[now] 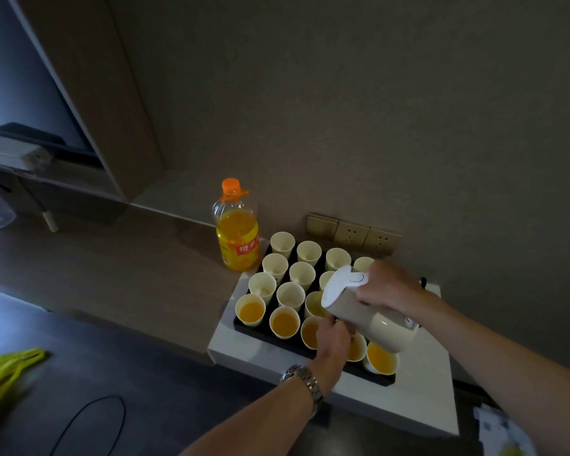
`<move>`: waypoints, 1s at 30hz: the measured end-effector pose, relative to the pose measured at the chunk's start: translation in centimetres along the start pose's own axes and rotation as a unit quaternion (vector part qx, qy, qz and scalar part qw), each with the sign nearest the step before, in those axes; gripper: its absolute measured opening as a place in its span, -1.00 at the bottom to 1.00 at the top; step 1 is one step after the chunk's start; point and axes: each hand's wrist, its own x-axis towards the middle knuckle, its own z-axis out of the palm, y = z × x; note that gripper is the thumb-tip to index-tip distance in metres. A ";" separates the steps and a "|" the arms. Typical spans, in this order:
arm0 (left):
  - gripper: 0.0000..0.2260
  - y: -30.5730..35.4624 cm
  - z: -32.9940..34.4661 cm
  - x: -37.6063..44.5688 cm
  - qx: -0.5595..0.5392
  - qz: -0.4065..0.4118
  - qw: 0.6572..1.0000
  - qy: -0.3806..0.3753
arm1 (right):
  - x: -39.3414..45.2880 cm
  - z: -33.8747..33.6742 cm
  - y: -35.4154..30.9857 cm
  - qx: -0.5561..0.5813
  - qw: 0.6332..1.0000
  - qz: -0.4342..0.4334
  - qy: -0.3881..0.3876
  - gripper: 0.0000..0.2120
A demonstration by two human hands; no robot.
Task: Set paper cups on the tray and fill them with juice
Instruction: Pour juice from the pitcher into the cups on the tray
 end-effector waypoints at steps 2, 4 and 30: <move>-0.75 -0.1 0.0 0.1 -0.001 0.001 1.000 -0.001 | 0.1 0.0 -0.1 -0.002 1.000 0.001 -0.004 -0.75; -0.75 -0.2 0.0 0.1 -0.004 0.000 1.000 -0.005 | 0.1 0.1 -0.1 -0.004 1.000 0.005 -0.006 -0.76; -0.74 -0.7 -0.2 0.5 0.015 0.006 1.000 -0.014 | -0.4 0.1 0.0 -0.008 1.000 0.017 -0.022 -0.76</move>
